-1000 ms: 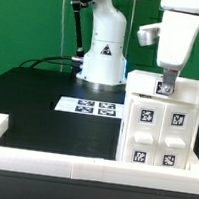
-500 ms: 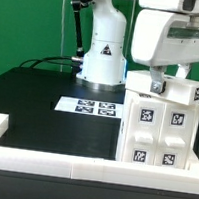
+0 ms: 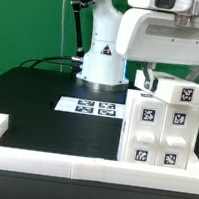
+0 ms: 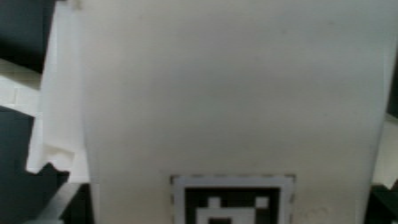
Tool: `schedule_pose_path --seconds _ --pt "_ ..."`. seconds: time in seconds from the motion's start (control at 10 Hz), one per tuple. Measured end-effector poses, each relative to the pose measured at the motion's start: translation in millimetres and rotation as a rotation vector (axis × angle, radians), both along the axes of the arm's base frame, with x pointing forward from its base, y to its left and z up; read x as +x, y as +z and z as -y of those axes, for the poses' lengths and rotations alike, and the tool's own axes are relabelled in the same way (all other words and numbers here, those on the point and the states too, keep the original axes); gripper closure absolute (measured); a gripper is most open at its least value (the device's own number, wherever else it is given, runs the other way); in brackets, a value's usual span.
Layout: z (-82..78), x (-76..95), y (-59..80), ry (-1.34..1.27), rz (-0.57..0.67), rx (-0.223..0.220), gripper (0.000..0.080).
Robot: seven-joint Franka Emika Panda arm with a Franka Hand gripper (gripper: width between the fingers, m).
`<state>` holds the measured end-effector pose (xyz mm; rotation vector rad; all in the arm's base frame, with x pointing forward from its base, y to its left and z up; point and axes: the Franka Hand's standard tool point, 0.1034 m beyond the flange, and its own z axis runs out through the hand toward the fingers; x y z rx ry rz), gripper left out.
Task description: Assemble cabinet
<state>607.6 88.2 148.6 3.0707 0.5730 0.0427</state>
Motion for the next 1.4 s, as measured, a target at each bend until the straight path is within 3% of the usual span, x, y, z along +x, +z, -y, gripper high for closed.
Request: schedule_pose_path --seconds 0.4,1.0,1.4 --pt "0.2 0.3 0.1 -0.31 0.012 0.012 0.0239" --pt "-4.2 -0.4 3.9 -0.918 0.051 0.097 0.0239" --pt "-2.1 0.6 5.2 -1.14 0.042 0.118 0.0239"
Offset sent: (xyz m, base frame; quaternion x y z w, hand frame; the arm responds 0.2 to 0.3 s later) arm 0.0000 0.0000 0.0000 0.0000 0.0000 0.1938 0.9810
